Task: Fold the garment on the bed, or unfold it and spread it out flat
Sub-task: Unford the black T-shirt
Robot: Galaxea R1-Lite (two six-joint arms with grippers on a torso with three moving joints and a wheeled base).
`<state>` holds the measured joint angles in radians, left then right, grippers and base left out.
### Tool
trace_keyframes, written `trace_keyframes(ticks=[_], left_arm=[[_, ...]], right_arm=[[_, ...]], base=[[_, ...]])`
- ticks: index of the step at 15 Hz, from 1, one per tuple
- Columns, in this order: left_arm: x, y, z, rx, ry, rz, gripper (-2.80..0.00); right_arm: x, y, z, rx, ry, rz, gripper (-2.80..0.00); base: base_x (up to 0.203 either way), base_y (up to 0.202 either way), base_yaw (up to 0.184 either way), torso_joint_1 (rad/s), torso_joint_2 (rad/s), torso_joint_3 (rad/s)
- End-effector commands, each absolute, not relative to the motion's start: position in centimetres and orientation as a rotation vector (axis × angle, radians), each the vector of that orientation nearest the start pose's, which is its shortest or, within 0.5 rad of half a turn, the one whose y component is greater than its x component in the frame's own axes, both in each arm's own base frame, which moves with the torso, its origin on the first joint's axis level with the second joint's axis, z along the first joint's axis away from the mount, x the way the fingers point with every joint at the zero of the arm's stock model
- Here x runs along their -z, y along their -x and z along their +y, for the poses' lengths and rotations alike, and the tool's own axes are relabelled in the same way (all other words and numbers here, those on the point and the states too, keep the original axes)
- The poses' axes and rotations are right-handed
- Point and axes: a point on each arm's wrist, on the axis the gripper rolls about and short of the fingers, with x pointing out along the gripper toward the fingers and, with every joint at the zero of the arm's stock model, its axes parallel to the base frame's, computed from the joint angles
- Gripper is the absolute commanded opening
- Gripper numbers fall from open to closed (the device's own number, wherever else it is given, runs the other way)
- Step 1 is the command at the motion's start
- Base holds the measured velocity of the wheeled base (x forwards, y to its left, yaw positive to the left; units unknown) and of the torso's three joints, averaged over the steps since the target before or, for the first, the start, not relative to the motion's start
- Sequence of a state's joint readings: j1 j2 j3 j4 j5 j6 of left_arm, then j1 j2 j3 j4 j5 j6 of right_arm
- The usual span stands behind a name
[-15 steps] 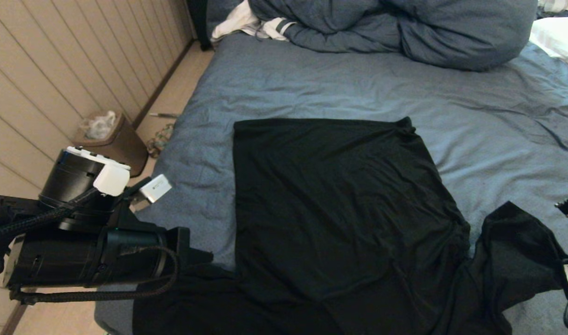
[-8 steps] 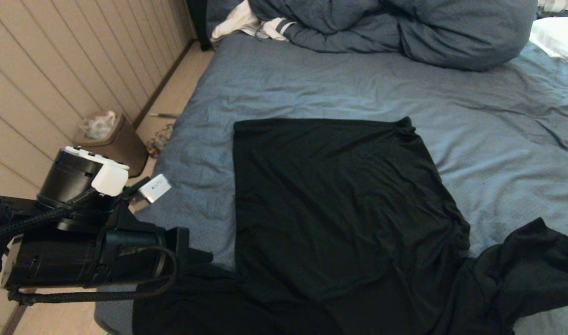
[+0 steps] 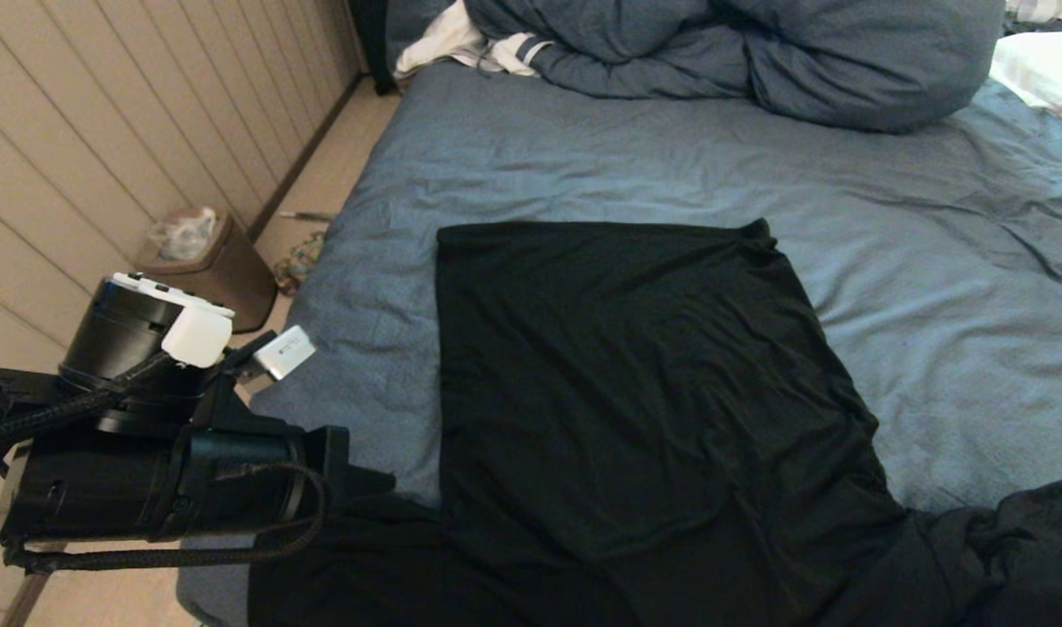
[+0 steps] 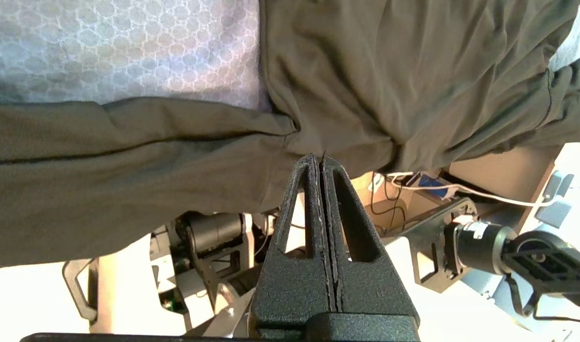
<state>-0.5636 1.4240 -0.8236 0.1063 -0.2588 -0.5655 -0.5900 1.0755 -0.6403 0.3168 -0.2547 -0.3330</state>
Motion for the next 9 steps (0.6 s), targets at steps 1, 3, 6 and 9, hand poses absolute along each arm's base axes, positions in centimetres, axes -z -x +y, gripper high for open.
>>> trace_keyframes(ticks=[1,3,6,9], left_arm=[[-19.5,-18.2,-12.3,0.563,0.404,0.918,-2.8],[-19.5,-18.2,-12.3,0.564,0.401,0.92,-2.8],[-19.5,-18.1,-12.4,0.568,0.399,0.922,-2.8],[-19.5,-18.1,-12.4,0.568,0.398,0.925,-2.8]], right_arm=[[-18.1,-8.9,-6.9,0.674,0.169,0.907,-2.8],[-17.1,-7.9,-6.2,0.67,0.168,0.922,-2.8],[-16.0,-6.8,-5.7,0.691,0.156,0.939,-2.8],[-15.6,-6.3,-5.4,0.695,0.154,0.941,-2.8]], base=[[0.0,0.0,0.0,0.0,0.0,0.0],[0.0,0.0,0.0,0.0,0.0,0.0],[0.0,0.0,0.0,0.0,0.0,0.0],[0.0,0.0,0.0,0.0,0.0,0.0]])
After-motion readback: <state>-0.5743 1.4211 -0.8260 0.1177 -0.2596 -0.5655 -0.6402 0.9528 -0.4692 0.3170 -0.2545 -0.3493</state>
